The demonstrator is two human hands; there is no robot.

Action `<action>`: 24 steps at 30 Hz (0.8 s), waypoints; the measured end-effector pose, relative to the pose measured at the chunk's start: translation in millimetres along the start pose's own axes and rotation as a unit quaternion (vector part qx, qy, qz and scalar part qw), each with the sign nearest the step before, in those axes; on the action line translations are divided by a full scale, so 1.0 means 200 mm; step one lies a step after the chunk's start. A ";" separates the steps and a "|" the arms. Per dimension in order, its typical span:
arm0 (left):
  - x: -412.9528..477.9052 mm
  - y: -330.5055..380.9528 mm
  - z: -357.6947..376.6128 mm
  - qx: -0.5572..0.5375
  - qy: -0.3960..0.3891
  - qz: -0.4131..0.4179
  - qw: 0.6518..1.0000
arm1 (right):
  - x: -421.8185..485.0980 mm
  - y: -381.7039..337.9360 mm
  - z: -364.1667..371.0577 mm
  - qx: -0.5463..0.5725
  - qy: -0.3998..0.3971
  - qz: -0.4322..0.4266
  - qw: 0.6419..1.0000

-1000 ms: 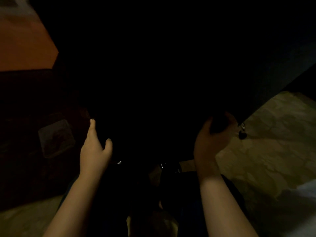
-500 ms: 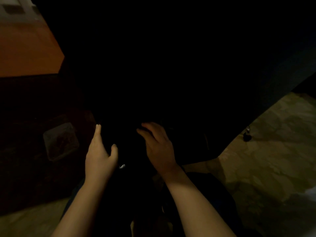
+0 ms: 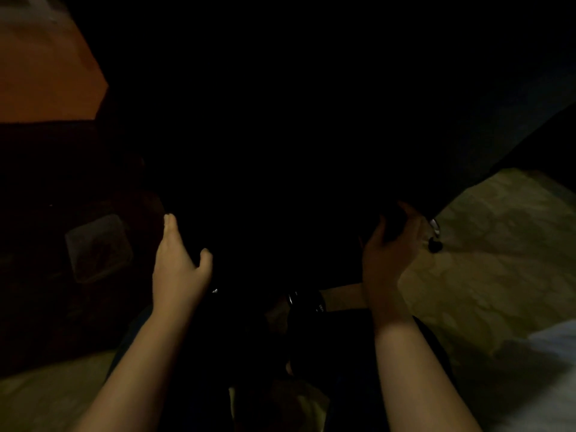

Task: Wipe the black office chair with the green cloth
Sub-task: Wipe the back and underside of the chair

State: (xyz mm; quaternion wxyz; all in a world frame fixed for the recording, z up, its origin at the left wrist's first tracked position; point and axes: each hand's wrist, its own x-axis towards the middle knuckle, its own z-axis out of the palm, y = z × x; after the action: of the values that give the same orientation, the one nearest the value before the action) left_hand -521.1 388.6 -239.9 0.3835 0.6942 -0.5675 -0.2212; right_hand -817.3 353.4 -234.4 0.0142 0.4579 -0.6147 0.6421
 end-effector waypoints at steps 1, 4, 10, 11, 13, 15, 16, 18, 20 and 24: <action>-0.01 0.00 0.00 0.008 0.002 0.005 1.000 | 0.00 0.02 -0.02 -0.007 -0.019 0.001 1.000; -0.04 0.00 0.01 0.039 0.004 0.030 0.999 | -0.05 0.03 -0.09 -0.012 -0.086 -0.008 0.996; -0.07 0.01 -0.08 0.092 -0.093 0.109 0.985 | -0.22 -0.06 -0.24 -0.006 -0.277 -0.032 0.960; -0.09 0.02 -0.09 0.091 -0.112 0.108 0.984 | -0.24 -0.08 -0.27 -0.017 -0.285 -0.047 0.957; -0.14 0.06 -0.13 0.092 -0.158 0.102 0.978 | -0.25 -0.10 -0.33 -0.032 -0.280 -0.054 0.958; -0.19 0.13 -0.16 0.112 -0.222 0.112 0.962 | -0.23 -0.17 -0.41 -0.026 -0.296 0.003 0.955; -0.21 0.16 -0.18 0.127 -0.248 0.126 0.952 | -0.21 -0.20 -0.44 -0.019 -0.307 0.020 0.951; -0.25 0.24 -0.23 0.141 -0.260 0.162 0.941 | -0.18 -0.27 -0.51 0.000 -0.321 0.016 0.947; -0.29 0.32 -0.28 0.136 -0.222 0.200 0.945 | -0.14 -0.35 -0.57 0.009 -0.321 -0.009 0.947; -0.33 0.50 -0.41 0.111 -0.160 0.268 0.943 | -0.04 -0.49 -0.65 0.012 -0.310 -0.034 0.950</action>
State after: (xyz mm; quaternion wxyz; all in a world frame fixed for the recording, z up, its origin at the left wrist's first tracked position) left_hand -539.1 468.8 -119.6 0.2533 0.5101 -0.8075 -0.1534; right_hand -829.6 486.4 -141.2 -0.1608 0.6551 -0.5655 0.4746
